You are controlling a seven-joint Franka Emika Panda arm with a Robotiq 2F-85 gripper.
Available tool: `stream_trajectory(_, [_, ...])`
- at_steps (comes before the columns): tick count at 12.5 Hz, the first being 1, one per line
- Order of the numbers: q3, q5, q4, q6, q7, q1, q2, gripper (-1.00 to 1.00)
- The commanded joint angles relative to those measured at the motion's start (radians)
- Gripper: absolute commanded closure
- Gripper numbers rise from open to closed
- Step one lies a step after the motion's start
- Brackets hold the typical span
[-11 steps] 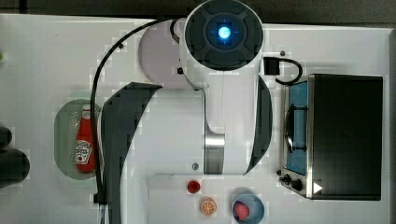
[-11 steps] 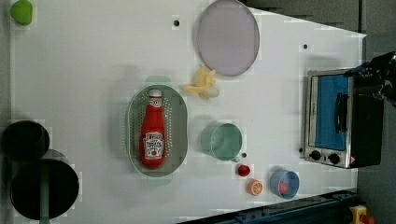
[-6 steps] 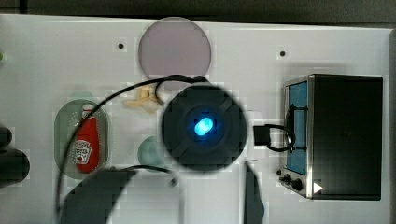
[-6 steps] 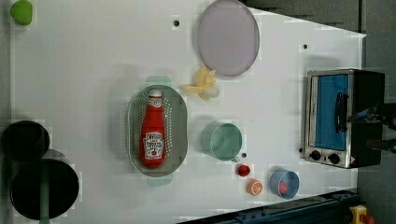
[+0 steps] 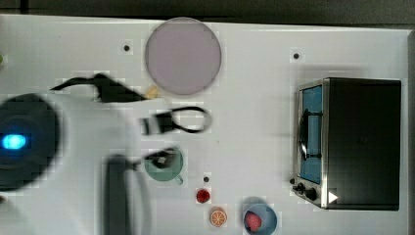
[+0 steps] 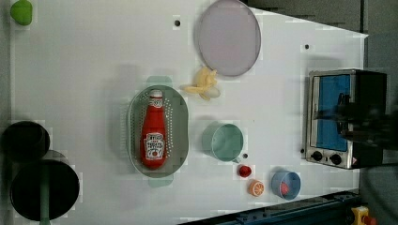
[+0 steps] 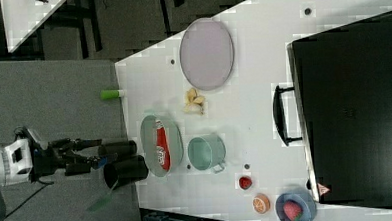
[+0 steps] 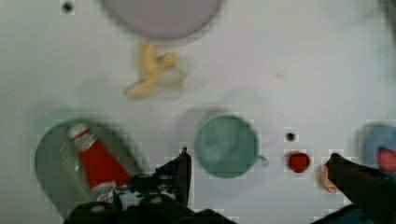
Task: Pick ketchup from strainer and place it on the table
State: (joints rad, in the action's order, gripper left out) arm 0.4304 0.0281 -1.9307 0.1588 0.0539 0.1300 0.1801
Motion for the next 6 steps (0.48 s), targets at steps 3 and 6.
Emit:
stream_trajectory(3, [0.21, 0.006, -0.013, 0.085, -0.027, -0.027, -0.126, -1.0])
stream_trajectory(6, [0.326, 0.005, -0.049, 0.183, -0.032, -0.029, -0.196, -1.0])
